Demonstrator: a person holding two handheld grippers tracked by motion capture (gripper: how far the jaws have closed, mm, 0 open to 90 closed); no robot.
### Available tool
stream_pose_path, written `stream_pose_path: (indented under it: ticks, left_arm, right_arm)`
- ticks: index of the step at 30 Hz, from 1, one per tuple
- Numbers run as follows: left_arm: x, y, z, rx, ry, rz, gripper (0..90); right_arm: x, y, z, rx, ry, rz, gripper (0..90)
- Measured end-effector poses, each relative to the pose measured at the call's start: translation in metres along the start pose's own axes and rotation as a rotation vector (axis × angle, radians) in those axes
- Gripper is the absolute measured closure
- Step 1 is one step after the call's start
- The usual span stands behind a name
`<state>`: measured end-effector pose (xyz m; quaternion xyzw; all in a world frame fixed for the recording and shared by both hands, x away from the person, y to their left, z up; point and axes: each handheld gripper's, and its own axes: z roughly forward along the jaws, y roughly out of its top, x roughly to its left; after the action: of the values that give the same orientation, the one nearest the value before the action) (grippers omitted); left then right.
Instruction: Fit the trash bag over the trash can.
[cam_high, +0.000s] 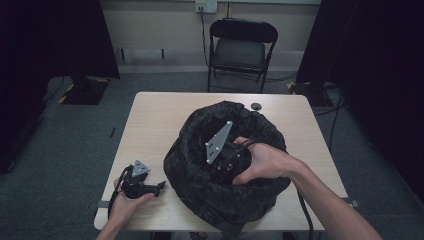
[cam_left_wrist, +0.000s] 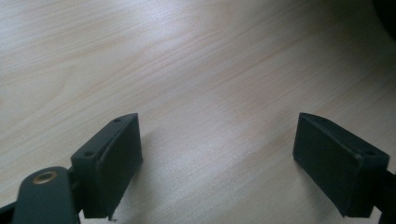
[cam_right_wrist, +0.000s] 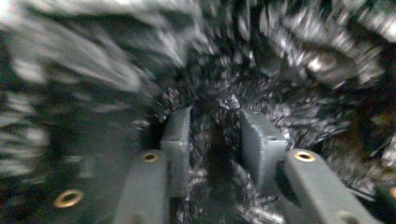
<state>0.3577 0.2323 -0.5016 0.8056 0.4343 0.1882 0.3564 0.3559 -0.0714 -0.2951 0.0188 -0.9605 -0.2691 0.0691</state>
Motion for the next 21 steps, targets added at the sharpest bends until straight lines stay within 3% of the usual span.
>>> stream_pose_path:
  ticks: [3, 6, 12, 14, 21]
  left_arm:
    - [0.0, 0.0, 0.0, 0.0, 0.0, 0.0, 14.9]
    - [0.0, 0.0, 0.0, 0.001, 0.0, 0.0, 14.9]
    - [0.0, 0.001, 0.001, 0.001, -0.001, -0.002, 14.9]
    - [0.0, 0.001, 0.001, 0.001, -0.001, -0.003, 14.9]
    - [0.0, 0.001, 0.001, 0.001, 0.0, -0.003, 14.9]
  right_arm:
    - [-0.001, -0.001, 0.008, 0.086, 0.002, 0.008, 56.6]
    - [0.0, -0.003, 0.015, 0.161, -0.008, -0.016, 49.6]
    - [-0.003, -0.004, 0.024, 0.226, -0.034, -0.019, 34.0]
    - [-0.004, -0.003, 0.022, 0.219, -0.058, -0.008, 32.0]
    - [-0.007, 0.003, 0.002, 0.055, -0.124, 0.029, 25.4]
